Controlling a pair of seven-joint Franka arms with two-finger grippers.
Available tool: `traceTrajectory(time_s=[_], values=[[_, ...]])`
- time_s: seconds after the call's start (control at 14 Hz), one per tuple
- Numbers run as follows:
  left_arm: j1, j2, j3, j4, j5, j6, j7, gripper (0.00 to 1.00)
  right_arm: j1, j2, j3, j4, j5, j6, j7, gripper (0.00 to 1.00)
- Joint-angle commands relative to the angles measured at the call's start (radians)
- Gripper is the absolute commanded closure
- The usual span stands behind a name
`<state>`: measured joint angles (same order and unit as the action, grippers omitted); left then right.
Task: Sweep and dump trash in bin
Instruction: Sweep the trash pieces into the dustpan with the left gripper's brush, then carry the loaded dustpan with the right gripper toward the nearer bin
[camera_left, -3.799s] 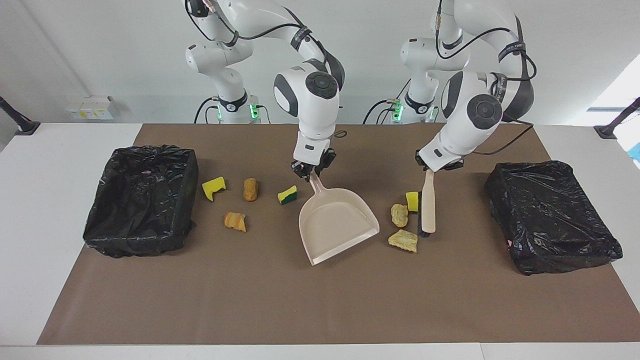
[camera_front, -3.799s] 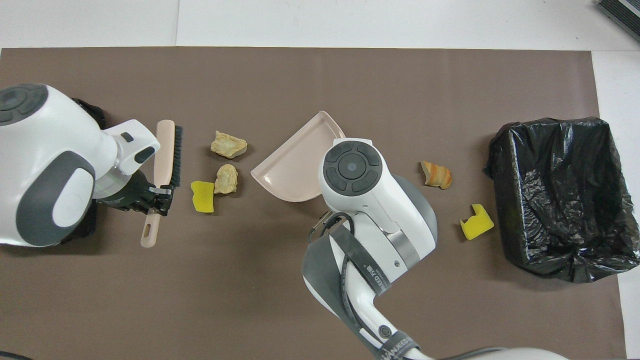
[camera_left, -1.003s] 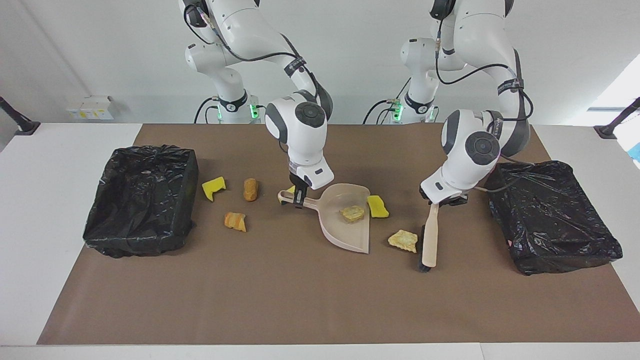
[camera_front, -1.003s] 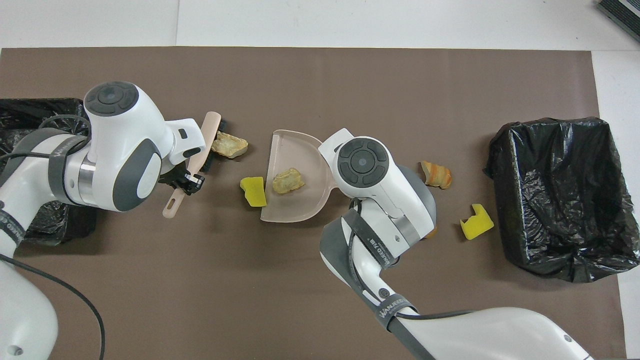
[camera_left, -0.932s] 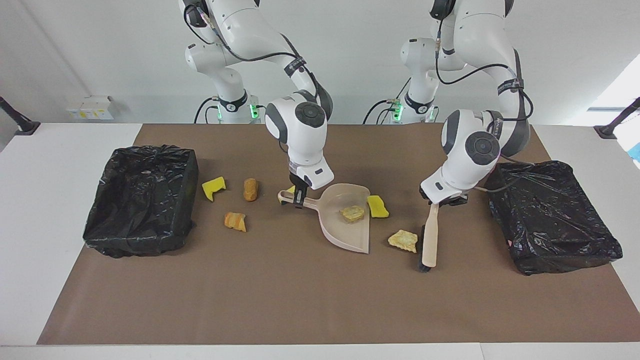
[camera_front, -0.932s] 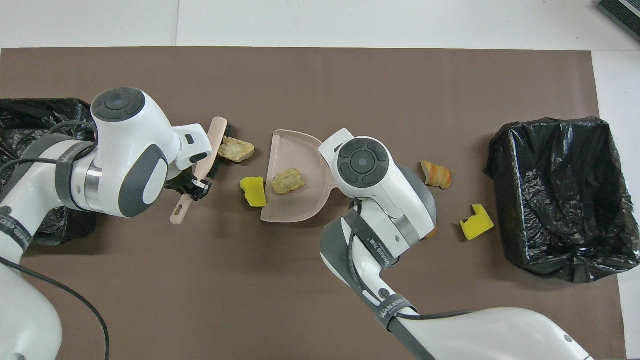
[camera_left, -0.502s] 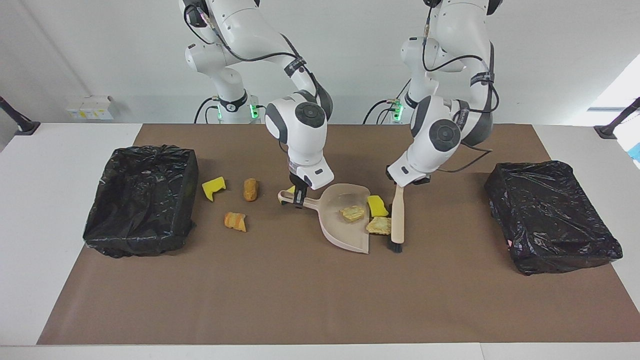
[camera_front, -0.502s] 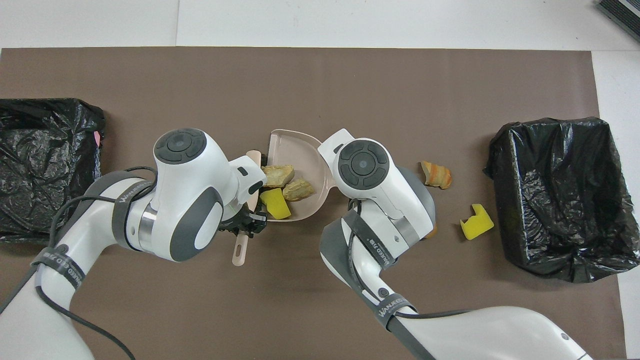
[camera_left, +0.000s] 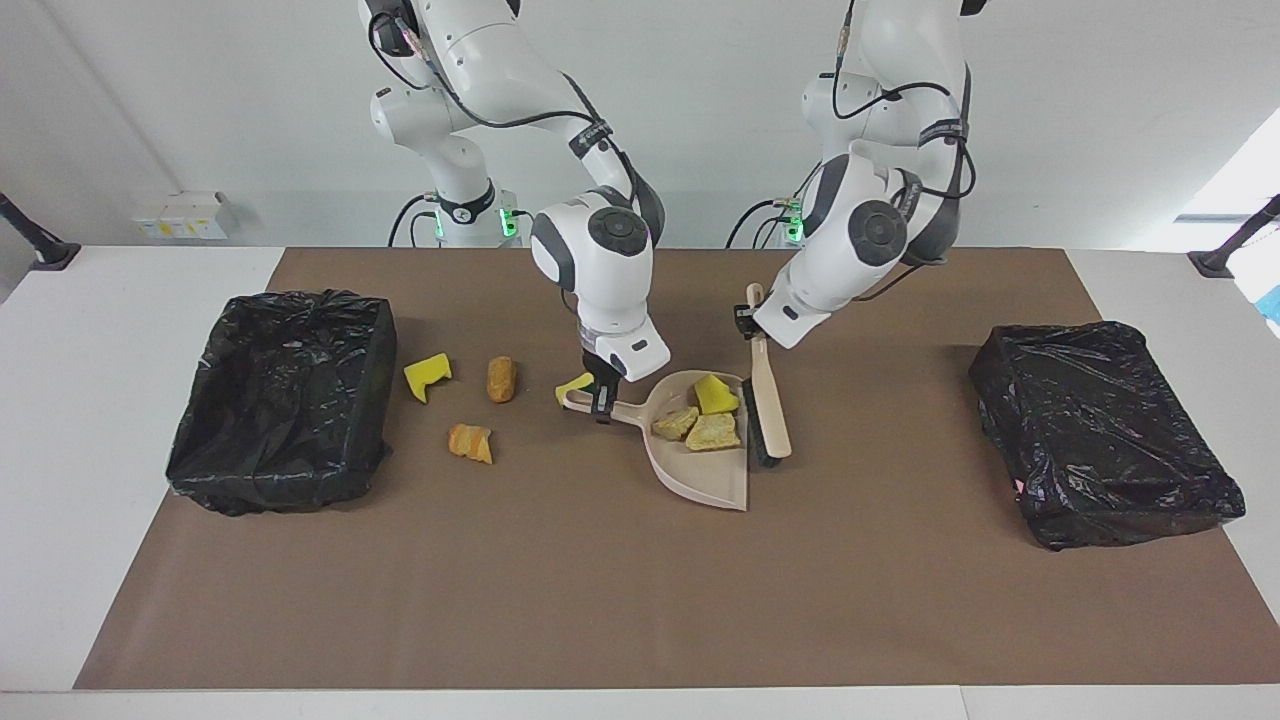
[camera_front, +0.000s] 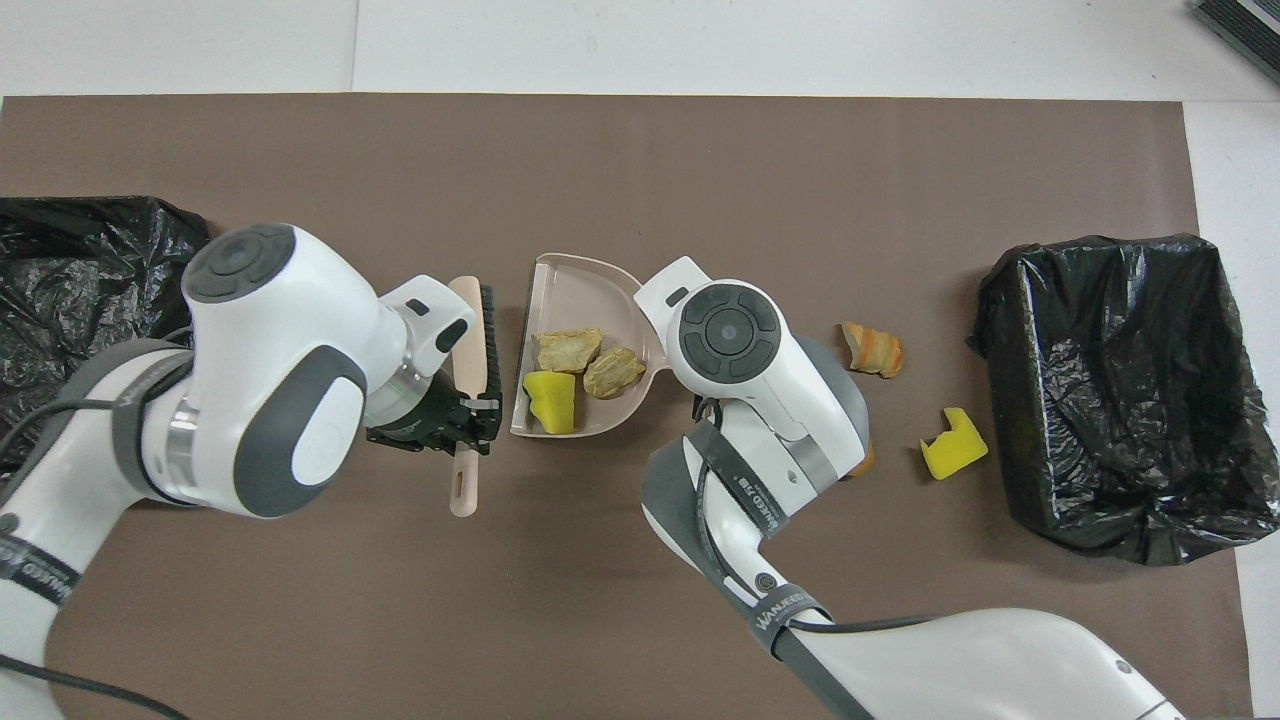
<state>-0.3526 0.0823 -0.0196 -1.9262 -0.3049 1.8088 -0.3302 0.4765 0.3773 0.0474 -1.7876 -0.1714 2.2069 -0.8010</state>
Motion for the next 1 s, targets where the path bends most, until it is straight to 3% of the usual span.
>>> traceTrajectory(time_s=[0.0, 0.22, 0.5, 0.93], values=[[0.059, -0.070, 0.001, 0.006, -0.016, -0.043, 0.005, 1.00, -0.013, 0.014, 0.008, 0.000, 0.007, 0.048, -0.023, 1.00], [0.122, -0.084, 0.003, -0.019, 0.003, -0.042, 0.016, 1.00, -0.021, -0.015, 0.008, 0.011, 0.010, 0.025, -0.030, 1.00], [0.199, -0.096, 0.007, -0.042, 0.064, -0.040, 0.211, 1.00, -0.085, -0.095, 0.008, 0.028, 0.079, -0.074, -0.124, 1.00], [0.199, -0.115, 0.004, -0.074, 0.110, -0.043, 0.254, 1.00, -0.234, -0.144, 0.006, 0.115, 0.085, -0.257, -0.283, 1.00]])
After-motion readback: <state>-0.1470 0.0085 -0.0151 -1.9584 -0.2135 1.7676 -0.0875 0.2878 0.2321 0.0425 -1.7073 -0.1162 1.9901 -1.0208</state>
